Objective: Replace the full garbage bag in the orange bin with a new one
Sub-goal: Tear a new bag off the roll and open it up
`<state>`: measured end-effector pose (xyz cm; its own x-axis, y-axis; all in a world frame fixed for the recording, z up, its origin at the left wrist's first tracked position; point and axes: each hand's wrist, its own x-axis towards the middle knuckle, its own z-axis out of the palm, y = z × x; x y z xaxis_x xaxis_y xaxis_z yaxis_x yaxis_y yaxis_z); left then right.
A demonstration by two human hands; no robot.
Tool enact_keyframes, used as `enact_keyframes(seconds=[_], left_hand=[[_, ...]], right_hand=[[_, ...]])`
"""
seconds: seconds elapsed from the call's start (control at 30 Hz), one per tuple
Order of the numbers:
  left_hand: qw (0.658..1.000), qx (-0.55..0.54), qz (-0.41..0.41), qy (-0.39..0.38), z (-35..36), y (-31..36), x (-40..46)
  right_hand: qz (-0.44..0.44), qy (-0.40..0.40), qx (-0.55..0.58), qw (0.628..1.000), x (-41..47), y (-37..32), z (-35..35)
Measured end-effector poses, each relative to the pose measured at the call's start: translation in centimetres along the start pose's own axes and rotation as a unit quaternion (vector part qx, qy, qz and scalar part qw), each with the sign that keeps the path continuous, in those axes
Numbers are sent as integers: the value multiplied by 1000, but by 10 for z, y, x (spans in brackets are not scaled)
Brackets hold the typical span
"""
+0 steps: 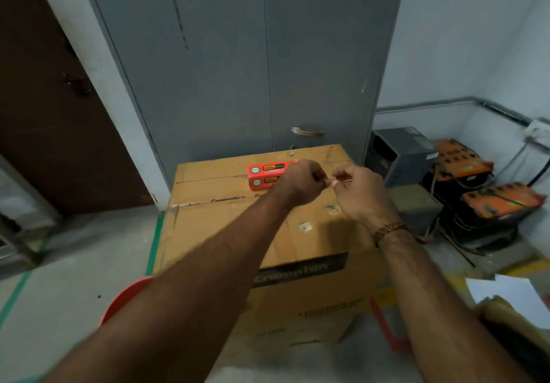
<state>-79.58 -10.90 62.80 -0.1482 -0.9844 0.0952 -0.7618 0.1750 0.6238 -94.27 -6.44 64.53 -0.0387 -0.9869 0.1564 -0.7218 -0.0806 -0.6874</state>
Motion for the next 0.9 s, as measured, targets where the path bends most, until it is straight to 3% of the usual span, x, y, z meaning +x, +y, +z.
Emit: enact_keyframes(seconds=[0.33, 0.63, 0.9], left_hand=[[995, -10, -98, 28, -40, -55, 27], [972, 184, -126, -72, -3, -77, 78], [949, 261, -91, -152, 15, -86, 116]], right_hand=[[25, 65, 28, 997, 10, -36, 22], [11, 31, 12, 999, 55, -5, 24], [34, 25, 20, 999, 82, 6, 33]])
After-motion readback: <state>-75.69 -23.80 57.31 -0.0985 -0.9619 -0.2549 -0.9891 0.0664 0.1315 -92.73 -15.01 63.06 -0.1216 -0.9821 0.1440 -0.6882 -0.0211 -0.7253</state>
